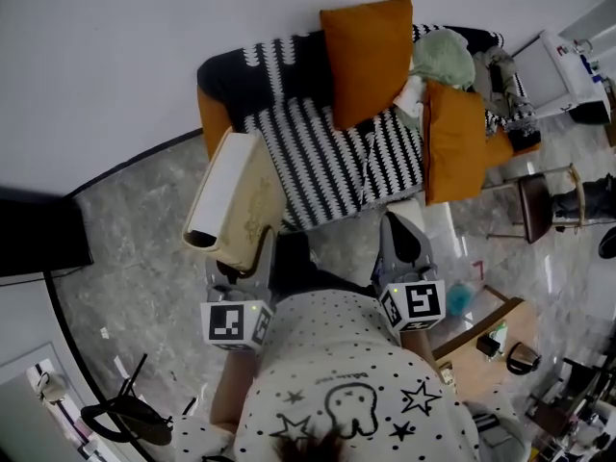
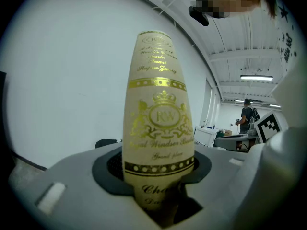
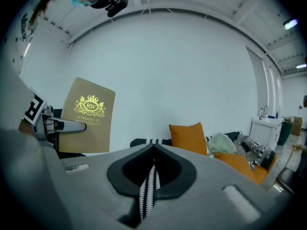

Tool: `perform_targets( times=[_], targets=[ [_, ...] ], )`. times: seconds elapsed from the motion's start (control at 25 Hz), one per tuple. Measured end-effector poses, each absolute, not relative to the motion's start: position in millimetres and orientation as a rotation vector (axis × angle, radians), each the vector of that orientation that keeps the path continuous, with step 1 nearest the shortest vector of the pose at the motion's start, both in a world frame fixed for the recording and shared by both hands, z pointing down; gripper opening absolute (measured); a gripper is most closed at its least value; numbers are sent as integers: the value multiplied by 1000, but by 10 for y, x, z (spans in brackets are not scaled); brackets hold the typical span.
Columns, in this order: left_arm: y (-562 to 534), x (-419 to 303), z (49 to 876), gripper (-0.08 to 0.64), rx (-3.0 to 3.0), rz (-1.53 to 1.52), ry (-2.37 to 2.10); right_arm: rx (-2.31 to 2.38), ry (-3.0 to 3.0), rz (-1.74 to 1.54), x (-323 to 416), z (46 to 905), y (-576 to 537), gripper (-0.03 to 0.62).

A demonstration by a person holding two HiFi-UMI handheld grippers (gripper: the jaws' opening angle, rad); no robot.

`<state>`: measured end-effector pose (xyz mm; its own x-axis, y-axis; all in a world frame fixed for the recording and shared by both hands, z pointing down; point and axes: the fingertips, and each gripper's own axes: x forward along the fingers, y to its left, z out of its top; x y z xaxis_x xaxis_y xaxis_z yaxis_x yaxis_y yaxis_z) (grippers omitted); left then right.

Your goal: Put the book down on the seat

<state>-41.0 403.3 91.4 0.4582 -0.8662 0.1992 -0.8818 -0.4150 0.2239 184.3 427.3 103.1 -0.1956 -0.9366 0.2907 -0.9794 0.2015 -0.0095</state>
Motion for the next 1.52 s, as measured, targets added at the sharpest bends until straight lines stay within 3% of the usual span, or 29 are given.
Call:
perform_targets(
  times=[0.96, 1.52],
  targets=[
    [2492, -500, 785, 225, 2428, 64, -1410, 1855, -2247, 287, 1655, 840, 2776, -6],
    [2454, -676, 883, 226, 2314, 86, -1501, 1781, -2301, 350, 1610, 788, 2477, -6]
  ],
)
